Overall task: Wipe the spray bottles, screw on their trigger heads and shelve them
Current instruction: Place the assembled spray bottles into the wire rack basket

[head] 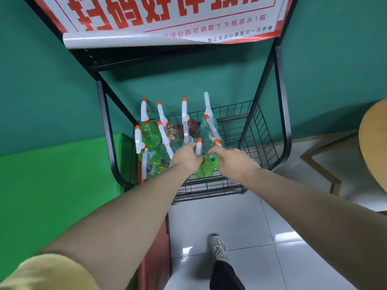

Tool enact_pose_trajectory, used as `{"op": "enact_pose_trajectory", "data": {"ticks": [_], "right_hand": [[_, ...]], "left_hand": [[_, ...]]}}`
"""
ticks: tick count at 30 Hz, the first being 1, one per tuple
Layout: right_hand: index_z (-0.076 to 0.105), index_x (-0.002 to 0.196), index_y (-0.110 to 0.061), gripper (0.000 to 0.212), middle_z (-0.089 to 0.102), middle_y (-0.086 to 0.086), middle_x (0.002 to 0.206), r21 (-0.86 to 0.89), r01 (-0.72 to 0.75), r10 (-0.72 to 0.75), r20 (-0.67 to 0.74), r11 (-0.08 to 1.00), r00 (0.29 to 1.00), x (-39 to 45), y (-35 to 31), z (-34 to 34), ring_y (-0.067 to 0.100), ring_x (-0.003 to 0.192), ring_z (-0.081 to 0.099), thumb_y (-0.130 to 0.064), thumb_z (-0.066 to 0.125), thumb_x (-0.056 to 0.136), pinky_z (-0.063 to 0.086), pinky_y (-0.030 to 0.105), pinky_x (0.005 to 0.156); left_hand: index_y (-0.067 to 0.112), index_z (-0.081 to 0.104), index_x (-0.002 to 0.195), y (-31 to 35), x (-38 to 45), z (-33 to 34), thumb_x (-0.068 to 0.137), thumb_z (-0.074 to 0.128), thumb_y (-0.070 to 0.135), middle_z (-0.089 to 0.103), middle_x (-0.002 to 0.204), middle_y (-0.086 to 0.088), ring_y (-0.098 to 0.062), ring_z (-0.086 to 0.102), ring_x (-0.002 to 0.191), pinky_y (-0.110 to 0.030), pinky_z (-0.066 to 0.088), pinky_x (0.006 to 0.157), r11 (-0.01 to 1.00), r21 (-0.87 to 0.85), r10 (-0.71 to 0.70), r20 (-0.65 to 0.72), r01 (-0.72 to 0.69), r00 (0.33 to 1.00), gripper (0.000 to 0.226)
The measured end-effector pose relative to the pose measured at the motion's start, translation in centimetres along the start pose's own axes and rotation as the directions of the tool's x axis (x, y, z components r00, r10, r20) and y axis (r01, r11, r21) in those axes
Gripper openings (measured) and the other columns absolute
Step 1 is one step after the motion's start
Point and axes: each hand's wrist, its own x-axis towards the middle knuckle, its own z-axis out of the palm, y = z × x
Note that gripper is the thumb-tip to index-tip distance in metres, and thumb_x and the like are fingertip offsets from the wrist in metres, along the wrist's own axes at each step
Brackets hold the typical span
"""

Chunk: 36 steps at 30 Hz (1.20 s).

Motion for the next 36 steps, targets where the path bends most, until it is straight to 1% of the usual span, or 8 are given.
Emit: {"op": "enact_pose_trajectory", "data": {"ticks": [6,11,14,17,20,24,31,36], "right_hand": [[0.04,0.145,-0.043,0.055,0.051,0.012,0.138,-0.075,-0.004,0.005,0.017,0.997,1.0,1.7,0.0,1.2,0.034,0.108,0.059,-0.011,0.037,0.101,0.052,0.04,0.088],[0.026,0.151,-0.047,0.06,-0.001,0.012,0.169,-0.339,-0.13,0.129,-0.024,0.932,0.991,0.3,-2.0,0.7,0.04,0.118,0.059,-0.017,0.04,0.101,0.054,0.039,0.074],[0.02,0.154,-0.043,0.061,-0.01,0.01,0.169,-0.398,-0.154,0.121,-0.106,0.904,0.987,-1.4,-4.0,0.1,0.042,0.136,0.044,-0.021,0.042,0.102,0.053,0.044,0.085],[0.027,0.153,-0.037,0.053,-0.004,0.009,0.169,-0.423,-0.138,0.069,-0.176,0.896,0.982,-3.3,-7.3,0.3,0.041,0.145,0.032,-0.027,0.041,0.103,0.041,0.051,0.108],[0.037,0.148,-0.03,0.048,0.027,0.009,0.161,-0.415,-0.073,-0.015,-0.205,0.907,0.979,-5.4,-12.0,2.5,0.036,0.135,0.043,-0.028,0.042,0.101,0.044,0.05,0.104],[0.049,0.14,-0.026,0.041,0.057,0.007,0.134,-0.338,0.038,-0.098,-0.16,0.94,0.982,-9.0,-20.8,9.2,0.033,0.114,0.057,-0.028,0.043,0.1,0.052,0.042,0.088],[0.049,0.142,-0.031,0.044,0.058,0.006,0.141,-0.304,0.274,-0.261,0.082,0.912,0.962,-14.2,-38.4,25.3,0.031,0.119,0.061,-0.032,0.047,0.098,0.05,0.04,0.095],[0.044,0.145,-0.031,0.047,0.058,0.008,0.139,-0.287,0.41,-0.379,0.158,0.866,0.912,-15.4,-47.5,33.5,0.031,0.117,0.062,-0.035,0.05,0.098,0.052,0.038,0.094]], "left_hand": [[0.02,0.045,0.152,-0.8,-0.5,-0.3,0.098,0.066,0.029,0.07,0.112,-0.01,-0.034,0.071,0.083,-0.037,0.057,0.068,0.999,-0.029,0.017,0.006,-0.016,1.0,0.058],[0.021,0.049,0.15,-2.6,-1.8,-2.3,0.101,0.061,0.026,0.064,0.133,-0.005,-0.025,0.068,0.087,-0.028,0.054,0.08,0.998,0.006,0.065,-0.076,-0.065,0.995,0.051],[0.02,0.054,0.144,-4.0,-3.4,-4.0,0.1,0.061,0.023,0.064,0.131,-0.006,-0.029,0.073,0.091,-0.034,0.059,0.085,0.994,-0.054,0.09,-0.13,-0.098,0.987,0.045],[0.02,0.057,0.137,-6.8,-5.8,-5.8,0.102,0.059,0.022,0.065,0.118,0.0,-0.016,0.069,0.065,-0.026,0.057,0.064,0.989,-0.074,0.114,-0.187,-0.13,0.976,0.036],[0.023,0.058,0.133,-11.5,-8.8,-7.7,0.101,0.059,0.024,0.064,0.118,0.003,-0.012,0.065,0.046,-0.022,0.05,0.05,0.981,-0.134,0.105,-0.241,-0.141,0.965,0.032],[0.022,0.062,0.123,-20.5,-14.9,-10.3,0.097,0.063,0.024,0.068,0.106,0.0,-0.025,0.068,0.059,-0.035,0.06,0.069,0.971,-0.188,0.088,-0.29,-0.147,0.953,0.026],[0.021,0.063,0.131,-41.8,-27.5,-14.6,0.095,0.065,0.024,0.063,0.103,-0.004,-0.027,0.063,0.092,-0.029,0.043,0.076,0.992,-0.125,-0.06,-0.368,0.014,0.928,0.036],[0.023,0.059,0.134,-53.7,-35.1,-16.9,0.097,0.065,0.028,0.061,0.117,-0.008,-0.019,0.052,0.077,-0.032,0.04,0.07,0.974,-0.161,-0.216,-0.453,0.159,0.865,0.038]]}}
